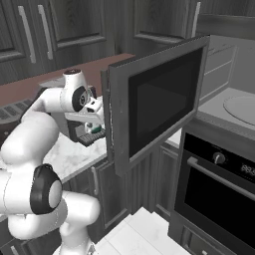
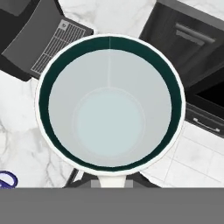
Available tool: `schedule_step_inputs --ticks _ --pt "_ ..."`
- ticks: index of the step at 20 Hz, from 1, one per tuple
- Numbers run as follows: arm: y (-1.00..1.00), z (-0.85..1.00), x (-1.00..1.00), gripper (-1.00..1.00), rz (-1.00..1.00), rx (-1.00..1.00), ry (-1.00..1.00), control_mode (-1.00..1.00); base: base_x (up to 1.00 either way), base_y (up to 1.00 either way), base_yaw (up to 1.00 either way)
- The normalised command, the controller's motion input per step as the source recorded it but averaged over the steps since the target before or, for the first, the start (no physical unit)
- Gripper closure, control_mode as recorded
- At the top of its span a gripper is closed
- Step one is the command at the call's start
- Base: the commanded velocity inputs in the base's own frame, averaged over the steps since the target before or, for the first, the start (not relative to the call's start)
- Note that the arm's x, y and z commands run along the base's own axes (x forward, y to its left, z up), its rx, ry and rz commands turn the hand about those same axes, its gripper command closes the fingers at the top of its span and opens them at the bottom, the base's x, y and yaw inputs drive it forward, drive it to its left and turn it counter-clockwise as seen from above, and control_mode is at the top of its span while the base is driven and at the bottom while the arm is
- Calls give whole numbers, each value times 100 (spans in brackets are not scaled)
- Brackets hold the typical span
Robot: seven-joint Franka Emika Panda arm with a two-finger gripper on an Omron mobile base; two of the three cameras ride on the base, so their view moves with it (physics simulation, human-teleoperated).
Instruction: Pick the mug from the counter and place it inside the microwave. Then close the microwave.
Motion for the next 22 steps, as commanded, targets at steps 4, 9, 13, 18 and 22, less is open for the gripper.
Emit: schedule_step_inputs --ticks 4,9,13,18,22 --pt "0 15 -65 100 -1 0 -5 -100 0 0 0" --pt "0 5 -46 100 2 0 -2 -100 0 0 0" --pt "0 9 -44 100 4 0 0 -100 0 0 0" --pt "1 10 -48 100 5 0 0 -100 0 0 0" --pt "0 12 -51 100 0 0 0 -100 0 0 0"
